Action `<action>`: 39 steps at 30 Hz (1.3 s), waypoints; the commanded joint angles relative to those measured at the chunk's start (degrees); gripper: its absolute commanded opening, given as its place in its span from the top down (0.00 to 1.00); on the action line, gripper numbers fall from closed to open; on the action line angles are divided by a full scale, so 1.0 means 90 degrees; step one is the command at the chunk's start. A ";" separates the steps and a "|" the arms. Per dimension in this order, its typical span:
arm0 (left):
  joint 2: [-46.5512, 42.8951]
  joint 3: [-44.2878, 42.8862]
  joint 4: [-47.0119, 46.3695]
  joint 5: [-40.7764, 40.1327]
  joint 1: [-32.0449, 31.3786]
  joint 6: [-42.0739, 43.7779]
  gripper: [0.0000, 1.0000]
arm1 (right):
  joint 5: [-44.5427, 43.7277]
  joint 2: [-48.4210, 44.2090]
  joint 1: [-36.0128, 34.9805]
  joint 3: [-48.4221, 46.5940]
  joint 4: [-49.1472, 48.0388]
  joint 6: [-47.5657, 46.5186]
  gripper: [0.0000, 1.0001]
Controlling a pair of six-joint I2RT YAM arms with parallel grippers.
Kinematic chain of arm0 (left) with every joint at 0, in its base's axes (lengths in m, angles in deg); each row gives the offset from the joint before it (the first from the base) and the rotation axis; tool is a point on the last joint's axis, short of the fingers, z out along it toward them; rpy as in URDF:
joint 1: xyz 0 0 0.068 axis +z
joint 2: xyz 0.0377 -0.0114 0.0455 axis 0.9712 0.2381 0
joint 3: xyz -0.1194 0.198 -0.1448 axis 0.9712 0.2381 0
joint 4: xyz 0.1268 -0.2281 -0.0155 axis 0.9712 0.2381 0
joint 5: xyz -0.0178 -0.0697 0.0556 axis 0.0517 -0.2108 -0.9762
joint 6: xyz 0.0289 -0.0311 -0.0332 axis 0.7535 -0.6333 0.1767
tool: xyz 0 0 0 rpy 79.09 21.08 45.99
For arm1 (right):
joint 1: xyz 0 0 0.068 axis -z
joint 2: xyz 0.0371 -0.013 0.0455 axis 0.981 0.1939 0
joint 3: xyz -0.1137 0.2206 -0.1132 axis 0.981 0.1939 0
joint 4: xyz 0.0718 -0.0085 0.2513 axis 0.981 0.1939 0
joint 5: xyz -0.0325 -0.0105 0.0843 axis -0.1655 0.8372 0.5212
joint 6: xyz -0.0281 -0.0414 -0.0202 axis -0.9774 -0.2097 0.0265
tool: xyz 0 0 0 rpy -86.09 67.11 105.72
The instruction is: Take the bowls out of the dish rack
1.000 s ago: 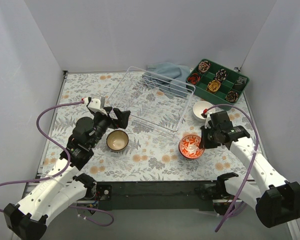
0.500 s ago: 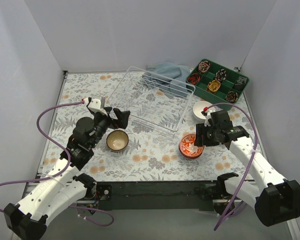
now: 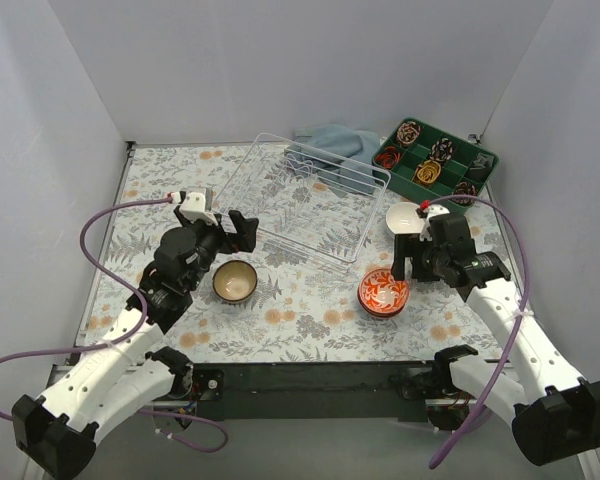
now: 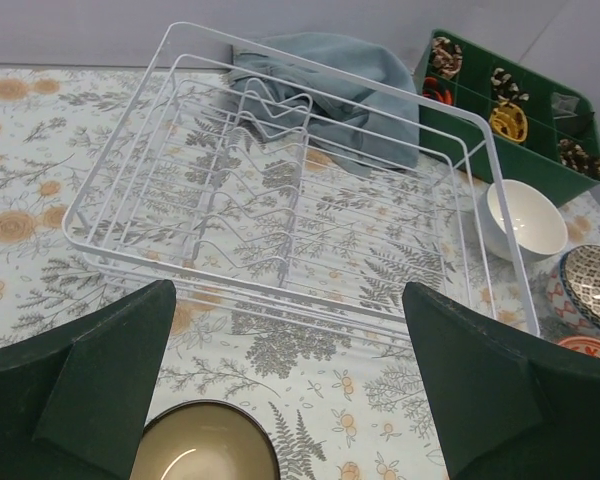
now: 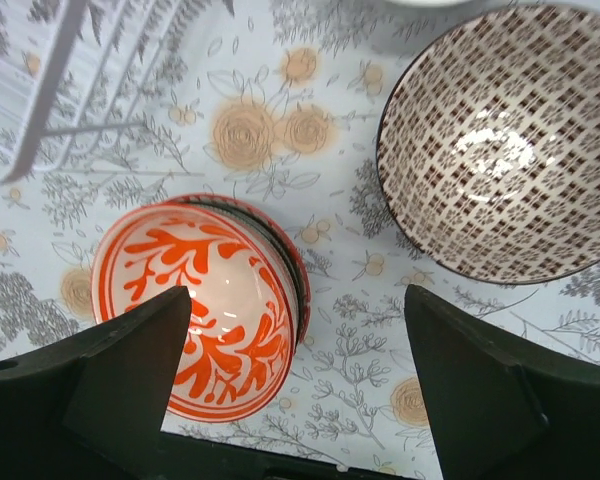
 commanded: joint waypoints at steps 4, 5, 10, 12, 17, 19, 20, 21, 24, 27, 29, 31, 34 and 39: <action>0.0715 -0.0970 0.0644 -0.0501 0.0536 -0.0434 0.02 | -0.0934 -0.0253 0.0188 -0.0801 -0.0805 0.0291 0.01; 0.0783 -0.1029 0.0780 -0.0462 0.0624 -0.0503 0.02 | -0.0964 -0.0282 0.0227 -0.0869 -0.0844 0.0311 0.01; 0.0648 -0.1380 0.1483 -0.0140 0.1269 -0.1001 0.02 | -0.1149 -0.0662 0.0326 -0.1290 -0.0864 0.0438 0.02; 0.0308 -0.1546 0.1961 -0.0236 0.1328 -0.1099 0.02 | -0.1500 -0.1091 0.0325 -0.1280 -0.0845 0.0390 0.01; -0.1059 -0.1421 0.2518 -0.0374 0.1328 -0.0758 0.02 | -0.2155 -0.2524 0.0316 -0.1046 -0.0854 0.0078 0.02; -0.1896 -0.1226 0.2597 -0.0510 0.1308 -0.0631 0.02 | -0.2204 -0.2956 0.0326 -0.0958 -0.0864 -0.0059 0.02; -0.2134 -0.1186 0.2713 -0.0549 0.1328 -0.0602 0.02 | -0.2253 -0.3344 0.0316 -0.0871 -0.0893 -0.0176 0.02; -0.2407 -0.1147 0.2782 -0.0637 0.1309 -0.0592 0.02 | -0.2272 -0.3551 0.0325 -0.0812 -0.0923 -0.0235 0.01; -0.3160 -0.1030 0.2949 -0.0725 0.1308 -0.0562 0.02 | -0.2448 -0.4284 0.0316 -0.0470 -0.1098 -0.0431 0.01; -0.3843 -0.0776 0.2774 -0.0657 0.1308 -0.0582 0.02 | -0.2507 -0.4880 0.0316 -0.0119 -0.1254 -0.0518 0.01; -0.4427 -0.0397 0.2492 -0.0696 0.1308 -0.0533 0.02 | -0.2497 -0.5261 0.0316 0.0076 -0.1342 -0.0568 0.01; -0.4830 -0.0132 0.2334 -0.0813 0.1308 -0.0533 0.02 | -0.2488 -0.5583 0.0316 0.0379 -0.1479 -0.0636 0.01; -0.5445 0.0278 0.2071 -0.0949 0.1308 -0.0591 0.02 | -0.2487 -0.5954 0.0316 0.0711 -0.1596 -0.0665 0.01; -0.5544 0.0503 0.2139 -0.1077 0.1308 -0.0767 0.02 | -0.2478 -0.6560 0.0316 0.1131 -0.1870 -0.0763 0.01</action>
